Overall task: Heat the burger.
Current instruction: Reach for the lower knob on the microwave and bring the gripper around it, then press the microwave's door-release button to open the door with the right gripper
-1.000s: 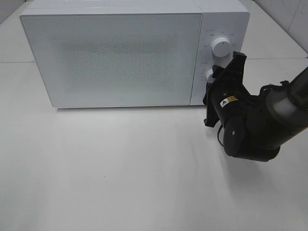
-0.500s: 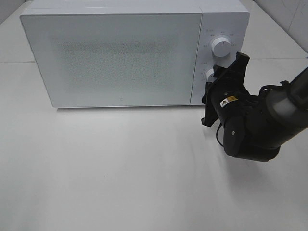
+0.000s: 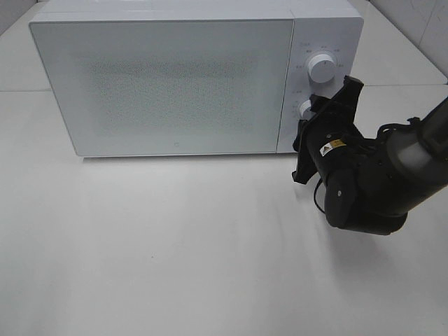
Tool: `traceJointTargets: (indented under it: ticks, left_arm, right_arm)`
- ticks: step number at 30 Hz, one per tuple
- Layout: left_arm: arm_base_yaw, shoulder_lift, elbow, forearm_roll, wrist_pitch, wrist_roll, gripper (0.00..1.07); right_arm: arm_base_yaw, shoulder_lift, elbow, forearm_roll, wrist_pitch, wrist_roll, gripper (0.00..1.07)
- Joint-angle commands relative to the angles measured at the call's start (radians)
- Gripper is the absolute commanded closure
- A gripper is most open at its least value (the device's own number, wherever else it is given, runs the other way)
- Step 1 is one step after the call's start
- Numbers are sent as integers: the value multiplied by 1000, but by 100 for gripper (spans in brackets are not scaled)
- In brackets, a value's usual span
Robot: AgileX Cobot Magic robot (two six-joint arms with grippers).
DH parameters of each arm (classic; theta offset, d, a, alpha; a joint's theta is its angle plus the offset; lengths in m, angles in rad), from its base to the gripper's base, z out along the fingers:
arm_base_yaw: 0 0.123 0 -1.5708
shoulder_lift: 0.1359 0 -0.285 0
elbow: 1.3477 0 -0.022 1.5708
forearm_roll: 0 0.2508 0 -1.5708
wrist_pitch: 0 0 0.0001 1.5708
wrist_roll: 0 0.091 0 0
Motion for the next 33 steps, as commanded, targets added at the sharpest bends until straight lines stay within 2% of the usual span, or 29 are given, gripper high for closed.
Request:
traceJointTargets:
  ticks: [1, 12, 25, 33]
  left_arm:
    - [1, -20, 1, -2, -1, -5, 2]
    - [1, -20, 1, -2, -1, -5, 2]
    - [1, -20, 1, -2, -1, -5, 2]
    - [1, -20, 1, -2, -1, -5, 2]
  right_arm:
    - [-5, -3, -22, -57, -3, 30, 63]
    - [-5, -3, -22, -57, -3, 27, 57]
    - [-5, -3, -22, -56, -10, 30, 37]
    - [-4, -16, -3, -56, -10, 38, 37]
